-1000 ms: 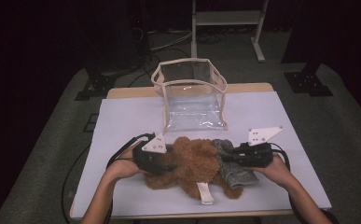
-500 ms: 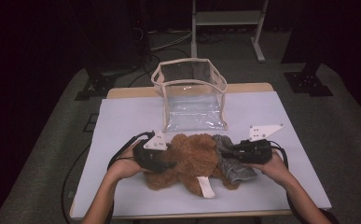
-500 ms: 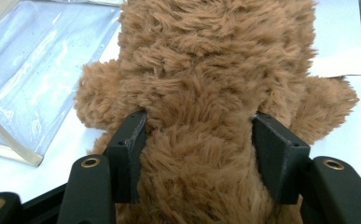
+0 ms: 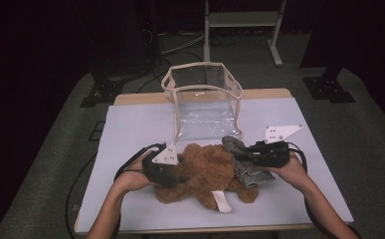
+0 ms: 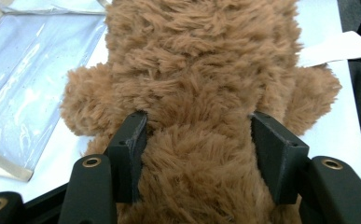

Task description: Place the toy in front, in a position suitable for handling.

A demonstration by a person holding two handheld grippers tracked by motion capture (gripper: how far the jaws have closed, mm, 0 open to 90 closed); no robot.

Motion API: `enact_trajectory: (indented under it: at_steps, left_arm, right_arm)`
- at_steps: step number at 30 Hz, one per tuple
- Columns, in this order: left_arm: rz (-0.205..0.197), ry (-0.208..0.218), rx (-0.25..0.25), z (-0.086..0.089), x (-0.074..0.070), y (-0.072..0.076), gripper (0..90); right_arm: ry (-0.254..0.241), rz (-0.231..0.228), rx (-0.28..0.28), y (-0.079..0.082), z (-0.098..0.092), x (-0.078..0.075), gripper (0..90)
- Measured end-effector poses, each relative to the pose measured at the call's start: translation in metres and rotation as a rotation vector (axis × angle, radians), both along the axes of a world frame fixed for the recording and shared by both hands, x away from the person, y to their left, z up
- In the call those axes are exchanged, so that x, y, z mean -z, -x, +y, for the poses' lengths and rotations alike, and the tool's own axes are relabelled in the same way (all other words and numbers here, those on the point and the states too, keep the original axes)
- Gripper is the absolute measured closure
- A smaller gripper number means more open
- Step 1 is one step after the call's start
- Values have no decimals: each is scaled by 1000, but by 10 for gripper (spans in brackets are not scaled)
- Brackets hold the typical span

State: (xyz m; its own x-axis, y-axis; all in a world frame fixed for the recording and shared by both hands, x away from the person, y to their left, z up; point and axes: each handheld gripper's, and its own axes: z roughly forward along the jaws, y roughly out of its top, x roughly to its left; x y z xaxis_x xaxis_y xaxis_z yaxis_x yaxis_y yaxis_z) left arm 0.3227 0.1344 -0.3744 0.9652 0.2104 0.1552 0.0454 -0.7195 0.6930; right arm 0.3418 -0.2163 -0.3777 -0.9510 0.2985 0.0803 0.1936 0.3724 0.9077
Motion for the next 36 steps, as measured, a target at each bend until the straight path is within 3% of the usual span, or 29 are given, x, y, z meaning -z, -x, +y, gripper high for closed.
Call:
enact_trajectory:
  at_steps: [4,8,12,18,25,30,32,35,36]
  left_arm:
    - [2,3,-6,2,-1,-1,408]
    - [6,7,-1,1,-1,-1,408]
    - [-2,-4,32,-1,0,1,414]
    - [1,1,31,-1,0,1,412]
    - [0,-5,37,-1,0,2,408]
    - [4,-5,48,-3,0,2,410]
    - [10,-2,43,-3,0,1,408]
    - [12,4,39,-2,0,1,408]
    - [12,3,38,-2,0,1,407]
  right_arm:
    - [-2,36,-9,7,-1,14,798]
    - [34,57,-27,17,-5,26,798]
    - [50,21,-10,17,-9,17,797]
    - [7,-2,0,13,-10,3,797]
    - [32,35,-25,20,-7,24,798]
    - [48,-1,-5,18,-13,11,798]
    - [12,-28,2,14,-13,-1,798]
    - [16,-34,-5,13,-9,-2,798]
    - [23,-21,-16,13,-5,3,798]
